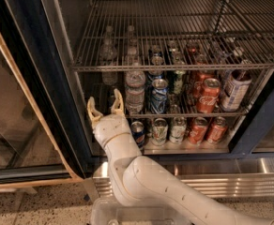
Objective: Pick water bottle from middle shelf of fridge
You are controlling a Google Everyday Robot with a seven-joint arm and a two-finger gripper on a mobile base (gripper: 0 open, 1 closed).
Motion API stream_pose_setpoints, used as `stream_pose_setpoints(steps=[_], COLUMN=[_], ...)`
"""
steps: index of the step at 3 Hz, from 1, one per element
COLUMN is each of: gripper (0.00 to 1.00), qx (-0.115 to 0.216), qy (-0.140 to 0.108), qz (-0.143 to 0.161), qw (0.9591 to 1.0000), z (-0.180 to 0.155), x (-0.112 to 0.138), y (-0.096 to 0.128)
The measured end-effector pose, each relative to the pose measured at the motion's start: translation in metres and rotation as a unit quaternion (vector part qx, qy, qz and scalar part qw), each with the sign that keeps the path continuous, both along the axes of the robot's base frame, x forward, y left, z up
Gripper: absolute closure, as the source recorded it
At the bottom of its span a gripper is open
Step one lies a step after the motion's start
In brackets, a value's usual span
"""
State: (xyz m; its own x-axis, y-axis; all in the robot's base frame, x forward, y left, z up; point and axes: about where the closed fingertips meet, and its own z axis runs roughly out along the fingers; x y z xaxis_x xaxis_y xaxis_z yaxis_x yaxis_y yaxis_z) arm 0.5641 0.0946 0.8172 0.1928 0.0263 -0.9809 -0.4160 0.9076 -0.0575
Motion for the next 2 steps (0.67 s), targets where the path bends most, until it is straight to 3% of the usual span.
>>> stream_pose_setpoints(steps=[2], gripper=[0.25], qx=[-0.003], qy=[0.002], qz=[-0.010], qw=[0.9999], z=[0.001], x=[0.023], y=[-0.004])
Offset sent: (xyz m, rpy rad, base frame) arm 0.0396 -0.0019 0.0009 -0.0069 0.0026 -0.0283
